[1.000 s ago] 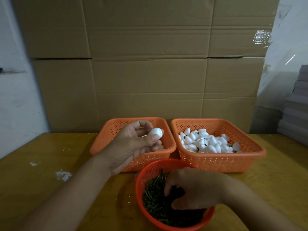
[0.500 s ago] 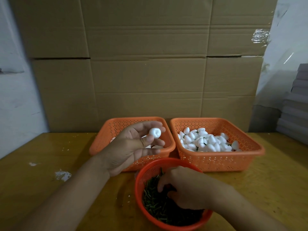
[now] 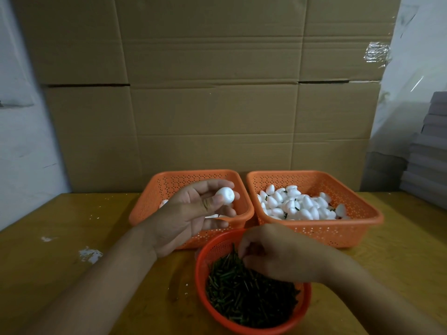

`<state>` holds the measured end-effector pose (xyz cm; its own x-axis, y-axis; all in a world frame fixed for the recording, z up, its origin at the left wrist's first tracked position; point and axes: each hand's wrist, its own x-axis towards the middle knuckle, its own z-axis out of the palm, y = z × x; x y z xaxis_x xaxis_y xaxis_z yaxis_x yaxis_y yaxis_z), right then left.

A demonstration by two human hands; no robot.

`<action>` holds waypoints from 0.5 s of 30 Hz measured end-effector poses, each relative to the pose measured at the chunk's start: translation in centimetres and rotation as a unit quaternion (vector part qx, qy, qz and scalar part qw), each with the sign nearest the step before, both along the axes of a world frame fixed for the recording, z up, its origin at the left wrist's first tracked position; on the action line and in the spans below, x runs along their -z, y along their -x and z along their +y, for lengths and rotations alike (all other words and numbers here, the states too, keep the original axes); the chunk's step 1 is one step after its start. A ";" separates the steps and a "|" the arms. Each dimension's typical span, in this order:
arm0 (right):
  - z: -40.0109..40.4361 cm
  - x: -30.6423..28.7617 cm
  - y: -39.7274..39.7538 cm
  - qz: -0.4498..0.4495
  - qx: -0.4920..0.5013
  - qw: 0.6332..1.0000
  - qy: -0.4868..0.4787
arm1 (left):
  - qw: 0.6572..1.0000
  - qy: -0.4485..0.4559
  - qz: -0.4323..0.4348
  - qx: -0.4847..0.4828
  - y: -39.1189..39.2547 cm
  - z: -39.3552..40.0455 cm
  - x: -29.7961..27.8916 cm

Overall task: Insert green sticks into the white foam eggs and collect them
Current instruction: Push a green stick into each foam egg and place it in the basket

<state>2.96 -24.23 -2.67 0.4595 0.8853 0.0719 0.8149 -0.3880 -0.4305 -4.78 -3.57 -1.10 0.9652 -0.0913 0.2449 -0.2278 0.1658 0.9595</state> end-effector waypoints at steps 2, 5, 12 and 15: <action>-0.5 -0.6 -0.2 0.023 0.015 0.999 -0.028 | 1.000 -0.001 0.004 -0.010 0.0 0.1 0.0; -1.0 -1.3 -0.5 0.022 0.026 0.998 -0.046 | 1.000 0.000 0.005 -0.016 0.0 0.2 0.1; -1.6 -2.0 -0.6 0.161 -0.002 0.983 -0.090 | 1.000 -0.010 0.004 -0.014 0.0 0.1 0.1; -1.6 -2.6 -0.3 0.276 -0.017 0.949 -0.154 | 1.000 -0.012 0.006 -0.012 0.0 0.0 0.1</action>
<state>3.30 -25.87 -0.12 0.4735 0.8765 0.0864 0.4427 -0.1521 -0.8837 -4.74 -3.55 -1.23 0.9700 -0.0738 0.2316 -0.2201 0.1379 0.9657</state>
